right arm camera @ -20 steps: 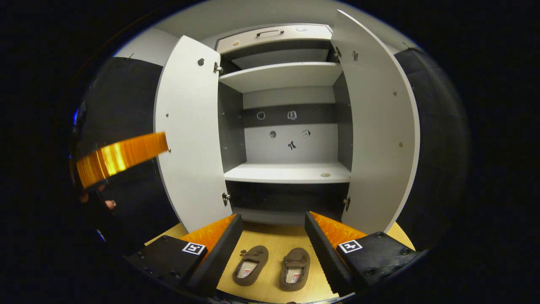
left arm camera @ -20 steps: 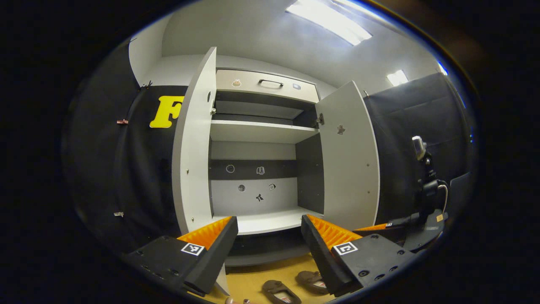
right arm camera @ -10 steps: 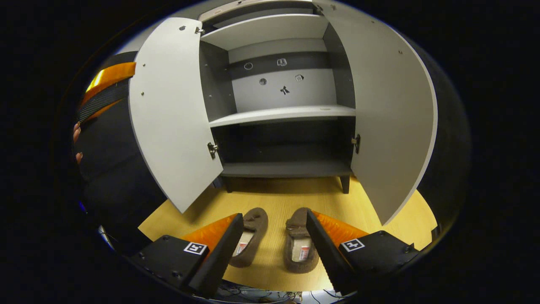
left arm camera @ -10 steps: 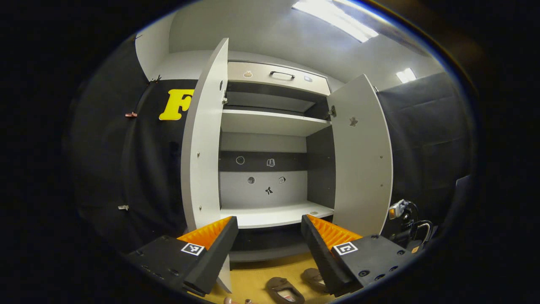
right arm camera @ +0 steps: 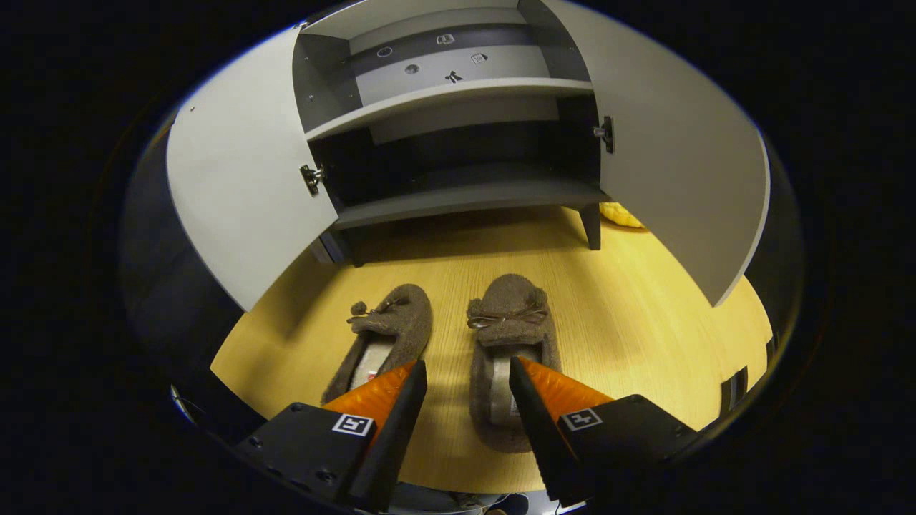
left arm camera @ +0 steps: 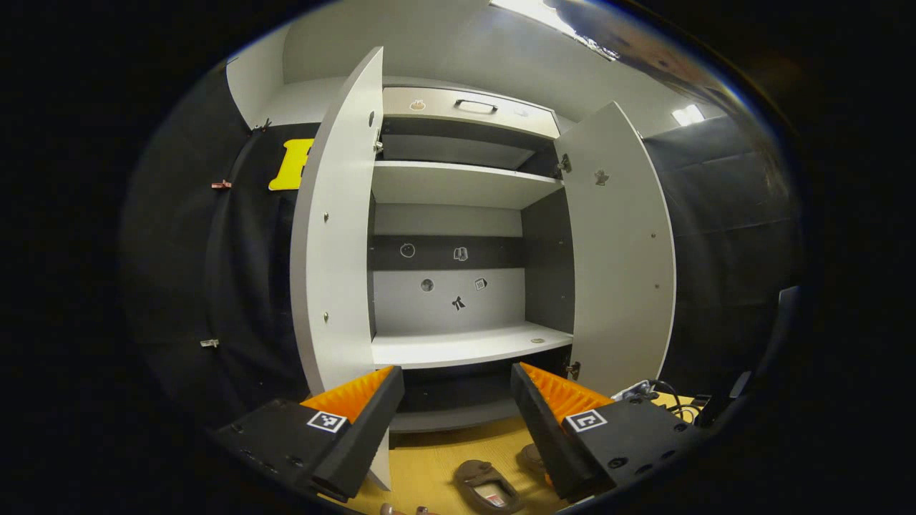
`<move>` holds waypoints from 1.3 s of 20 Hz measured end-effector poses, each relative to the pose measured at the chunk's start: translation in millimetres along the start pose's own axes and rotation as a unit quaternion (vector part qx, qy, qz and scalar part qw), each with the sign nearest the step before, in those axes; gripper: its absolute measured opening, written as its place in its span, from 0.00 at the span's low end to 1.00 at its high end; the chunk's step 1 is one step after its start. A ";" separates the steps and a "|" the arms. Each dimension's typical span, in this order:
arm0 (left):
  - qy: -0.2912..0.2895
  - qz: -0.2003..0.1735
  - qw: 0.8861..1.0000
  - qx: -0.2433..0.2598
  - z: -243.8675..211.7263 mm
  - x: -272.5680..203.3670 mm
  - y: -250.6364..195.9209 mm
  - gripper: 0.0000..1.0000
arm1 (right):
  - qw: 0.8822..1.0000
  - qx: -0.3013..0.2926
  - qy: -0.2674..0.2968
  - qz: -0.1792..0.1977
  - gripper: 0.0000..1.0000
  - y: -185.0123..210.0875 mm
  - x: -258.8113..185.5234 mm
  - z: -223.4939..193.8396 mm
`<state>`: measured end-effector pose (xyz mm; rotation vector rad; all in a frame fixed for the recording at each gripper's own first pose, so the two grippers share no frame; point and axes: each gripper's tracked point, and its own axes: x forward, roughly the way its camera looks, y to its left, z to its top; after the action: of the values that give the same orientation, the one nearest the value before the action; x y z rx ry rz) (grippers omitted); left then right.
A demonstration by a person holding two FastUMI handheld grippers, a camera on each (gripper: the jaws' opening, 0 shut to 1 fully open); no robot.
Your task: Grab one shoe with the right hand and put it into the shoe cabinet, grab the other shoe with the left hand and put it into the shoe cabinet; then close the right door with the right hand and the left door with the left hand.
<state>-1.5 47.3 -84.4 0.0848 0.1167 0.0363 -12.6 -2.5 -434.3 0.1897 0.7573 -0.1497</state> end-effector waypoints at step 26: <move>0.051 0.016 0.998 0.018 -40.9 16.1 6.6 0.97 | 0.999 -0.045 -0.009 -0.005 0.05 -8.0 58.0 47.3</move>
<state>9.5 58.0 -126.1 0.1213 0.2189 0.0709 58.9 -24.8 -441.8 0.0990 0.7461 -0.1256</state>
